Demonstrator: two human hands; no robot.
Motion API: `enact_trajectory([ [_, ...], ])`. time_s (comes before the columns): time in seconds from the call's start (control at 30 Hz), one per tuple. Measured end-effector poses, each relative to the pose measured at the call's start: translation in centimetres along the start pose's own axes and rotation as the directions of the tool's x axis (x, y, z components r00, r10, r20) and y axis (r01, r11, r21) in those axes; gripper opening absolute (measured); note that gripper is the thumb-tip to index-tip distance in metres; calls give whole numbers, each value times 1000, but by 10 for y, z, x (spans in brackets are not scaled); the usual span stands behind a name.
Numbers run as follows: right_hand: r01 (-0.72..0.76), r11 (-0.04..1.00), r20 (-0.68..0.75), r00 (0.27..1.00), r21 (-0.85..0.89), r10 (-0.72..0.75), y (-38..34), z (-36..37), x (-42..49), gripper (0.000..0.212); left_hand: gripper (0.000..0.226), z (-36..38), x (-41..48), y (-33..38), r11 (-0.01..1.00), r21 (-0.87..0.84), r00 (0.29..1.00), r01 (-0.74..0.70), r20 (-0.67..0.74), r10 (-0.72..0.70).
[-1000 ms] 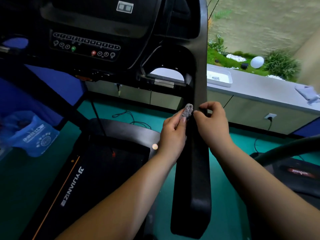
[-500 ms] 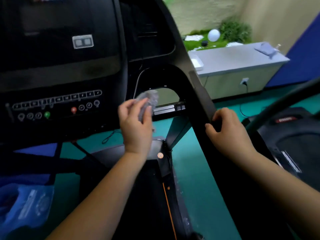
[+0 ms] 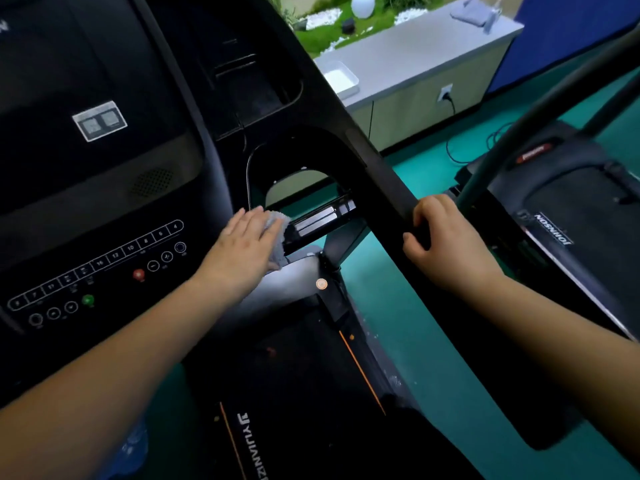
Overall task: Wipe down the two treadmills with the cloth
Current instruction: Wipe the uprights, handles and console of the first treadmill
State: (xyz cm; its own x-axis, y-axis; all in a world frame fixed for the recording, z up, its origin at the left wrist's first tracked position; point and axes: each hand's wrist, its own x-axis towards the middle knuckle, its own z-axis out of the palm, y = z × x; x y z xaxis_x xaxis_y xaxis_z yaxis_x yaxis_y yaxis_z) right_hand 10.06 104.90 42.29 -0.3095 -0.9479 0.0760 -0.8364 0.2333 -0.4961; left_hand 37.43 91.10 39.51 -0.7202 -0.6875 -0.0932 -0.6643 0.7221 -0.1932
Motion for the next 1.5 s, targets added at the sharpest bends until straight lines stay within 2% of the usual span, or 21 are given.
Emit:
enact_trajectory([
  [0.1,8,1000,8,1000,4,-8,3,2,1,22,86,12,28,36,978,-173,990,119,-58,-131],
  [0.2,5,1000,-1,1000,7,-5,5,4,1,22,87,4,72,82,946,-277,976,166,-92,-198],
  [0.33,22,1000,7,1000,21,-22,9,6,3,23,87,-6,107,121,884,-385,958,265,-2,-288],
  [0.47,32,999,10,999,44,-33,12,6,3,22,83,-12,75,70,973,-182,989,144,64,-134],
  [0.6,30,998,10,999,55,-31,11,5,4,21,80,-7,33,30,979,-29,979,202,42,-201],
  [0.73,15,999,26,1000,51,-17,10,4,4,21,76,1,51,54,954,-28,952,299,75,-296],
  [0.8,13,999,29,999,41,-15,9,4,3,21,65,1,79,75,952,-37,953,303,21,-302],
  [0.93,9,1000,28,1000,15,-9,6,3,3,22,38,-8,120,107,951,-104,956,293,29,-291],
  [1.0,1,1000,26,1000,11,-2,5,2,3,22,42,-3,117,101,962,-120,968,247,-16,-251],
  [1.1,0,1000,20,1000,1,0,4,3,2,22,65,4,89,73,984,-81,981,160,-94,-167],
  [1.2,1,1000,17,1000,-13,-1,5,4,2,22,75,6,70,58,982,-75,984,175,-1,-176],
  [1.33,-3,1000,22,1000,-28,3,4,3,2,25,74,-10,90,73,976,-80,975,201,116,-191],
  [1.43,-7,1000,22,1000,-26,8,3,3,2,25,71,-33,134,82,953,-166,914,251,365,-177],
  [1.5,-9,1000,17,1000,-22,10,3,3,3,25,61,-41,157,76,936,-276,861,218,506,-51],
])
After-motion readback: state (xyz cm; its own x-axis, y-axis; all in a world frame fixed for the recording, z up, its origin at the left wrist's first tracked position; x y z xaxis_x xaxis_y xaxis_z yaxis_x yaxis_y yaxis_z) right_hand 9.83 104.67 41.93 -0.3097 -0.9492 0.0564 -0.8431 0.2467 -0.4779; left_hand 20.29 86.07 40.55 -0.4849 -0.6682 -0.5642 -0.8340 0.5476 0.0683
